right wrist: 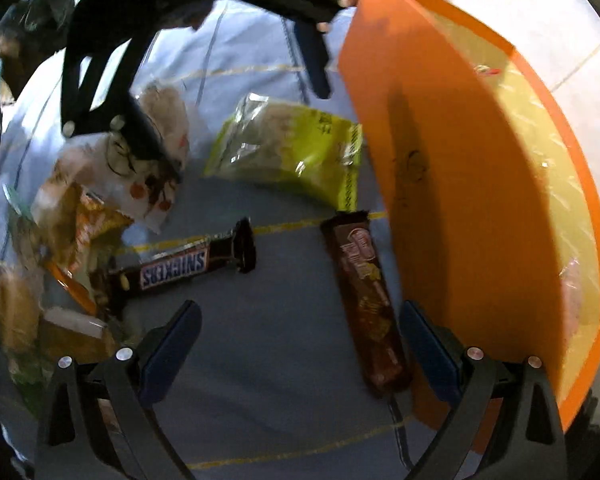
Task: Organize snacks
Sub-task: 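Move both tools back over the chocolate bars and seed bag on the table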
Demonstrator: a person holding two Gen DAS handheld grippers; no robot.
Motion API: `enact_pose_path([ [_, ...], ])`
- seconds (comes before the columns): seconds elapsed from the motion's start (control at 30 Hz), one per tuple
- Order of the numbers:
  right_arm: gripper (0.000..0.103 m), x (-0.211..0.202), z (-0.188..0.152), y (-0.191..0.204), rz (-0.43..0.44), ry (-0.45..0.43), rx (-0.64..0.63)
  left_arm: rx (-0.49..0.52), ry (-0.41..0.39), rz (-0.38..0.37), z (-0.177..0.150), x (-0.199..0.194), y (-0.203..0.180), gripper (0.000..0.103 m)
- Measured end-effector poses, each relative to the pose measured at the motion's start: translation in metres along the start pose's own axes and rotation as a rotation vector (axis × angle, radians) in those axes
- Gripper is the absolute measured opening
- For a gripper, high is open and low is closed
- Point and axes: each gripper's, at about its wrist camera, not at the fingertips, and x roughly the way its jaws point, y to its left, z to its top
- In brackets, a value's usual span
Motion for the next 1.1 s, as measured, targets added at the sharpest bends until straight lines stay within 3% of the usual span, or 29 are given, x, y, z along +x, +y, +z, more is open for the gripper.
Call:
enact_pose_path([
  [0.1, 0.099, 0.010, -0.004, 0.002, 0.000, 0.004, -0.020, -0.057, 0.041, -0.027, -0.001, 0.019, 0.006, 0.099],
  [0.17, 0.099, 0.016, -0.007, 0.002, 0.009, 0.015, -0.012, -0.026, 0.012, 0.012, 0.000, 0.022, 0.001, 0.099],
  [0.23, 0.100, 0.021, -0.010, -0.002, 0.033, 0.011, 0.023, -0.004, -0.005, -0.004, -0.001, 0.022, -0.007, 0.099],
  [0.3, 0.100, 0.020, -0.008, -0.001, 0.067, 0.019, 0.061, 0.095, -0.017, -0.069, -0.004, 0.016, -0.025, 0.098],
  [0.33, 0.100, 0.018, -0.007, 0.000, 0.106, 0.021, 0.069, 0.198, -0.001, -0.088, -0.007, 0.014, -0.044, 0.099],
  [0.37, 0.099, 0.014, -0.006, 0.009, 0.219, 0.040, 0.062, 0.301, 0.002, -0.095, -0.012, 0.010, -0.064, 0.099],
  [0.4, 0.099, 0.012, -0.006, 0.017, 0.261, 0.054, 0.037, 0.378, -0.003, -0.122, -0.018, 0.005, -0.077, 0.099],
  [0.47, 0.098, 0.004, -0.009, 0.036, 0.230, 0.047, -0.065, 0.463, -0.012, -0.139, -0.027, -0.001, -0.092, 0.099],
  [0.57, 0.098, -0.006, -0.013, 0.030, 0.132, 0.031, -0.022, 0.399, 0.002, -0.134, -0.030, -0.003, -0.085, 0.099],
  [0.73, 0.099, -0.016, -0.003, 0.000, -0.074, -0.053, 0.010, 0.114, 0.008, -0.103, -0.024, -0.007, -0.044, 0.099],
  [0.87, 0.099, 0.009, 0.003, 0.001, -0.046, 0.004, -0.073, 0.028, -0.047, -0.147, -0.035, -0.019, -0.045, 0.099],
  [0.9, 0.099, 0.008, 0.003, -0.001, -0.032, -0.031, -0.059, 0.047, -0.056, -0.150, -0.036, -0.021, -0.052, 0.099],
  [1.03, 0.100, 0.017, -0.006, -0.025, 0.115, -0.010, 0.187, 0.158, -0.035, -0.112, -0.035, -0.014, -0.079, 0.099],
  [1.1, 0.100, 0.015, -0.012, -0.024, 0.145, 0.010, 0.195, 0.195, -0.014, -0.098, -0.042, -0.005, -0.088, 0.099],
])
